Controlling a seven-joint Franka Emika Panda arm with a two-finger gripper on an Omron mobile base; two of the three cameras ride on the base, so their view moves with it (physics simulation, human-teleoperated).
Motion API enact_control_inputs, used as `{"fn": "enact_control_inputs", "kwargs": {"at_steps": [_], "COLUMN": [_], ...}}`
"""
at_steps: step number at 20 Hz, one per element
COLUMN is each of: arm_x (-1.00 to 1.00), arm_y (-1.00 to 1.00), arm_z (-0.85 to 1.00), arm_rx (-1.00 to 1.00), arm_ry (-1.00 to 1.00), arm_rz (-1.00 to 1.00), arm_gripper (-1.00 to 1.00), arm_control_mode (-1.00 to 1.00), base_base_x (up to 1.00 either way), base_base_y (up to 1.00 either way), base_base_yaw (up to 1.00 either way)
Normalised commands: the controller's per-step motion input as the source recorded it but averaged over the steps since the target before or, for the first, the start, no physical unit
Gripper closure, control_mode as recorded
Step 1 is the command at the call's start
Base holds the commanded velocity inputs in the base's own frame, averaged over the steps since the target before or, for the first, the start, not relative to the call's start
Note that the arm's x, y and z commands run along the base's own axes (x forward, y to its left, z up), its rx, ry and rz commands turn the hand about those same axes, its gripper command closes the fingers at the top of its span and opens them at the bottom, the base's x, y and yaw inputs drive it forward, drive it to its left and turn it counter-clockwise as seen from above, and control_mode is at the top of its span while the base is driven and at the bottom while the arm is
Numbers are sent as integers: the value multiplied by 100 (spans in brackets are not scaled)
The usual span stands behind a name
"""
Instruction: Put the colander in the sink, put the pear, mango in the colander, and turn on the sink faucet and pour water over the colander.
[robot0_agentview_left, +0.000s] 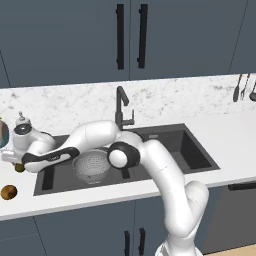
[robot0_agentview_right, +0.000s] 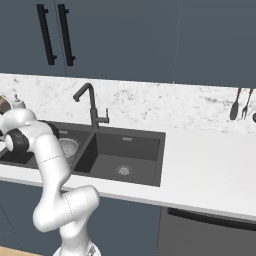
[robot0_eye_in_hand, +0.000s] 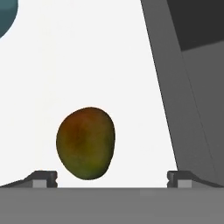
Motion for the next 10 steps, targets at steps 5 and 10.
{"fn": "enact_control_inputs", "kwargs": {"at_steps": [5,10], "arm_x": [23,21], "arm_y": [6,18], "arm_z": [-5,-3], "arm_rx": [0,0], "arm_ry": [3,1], "arm_rz": [0,0], "arm_gripper": [-100,-100], "arm_control_mode": [-100,-100], "base_base_x": [0,0], "base_base_y": [0,0], "base_base_yaw": [0,0]}}
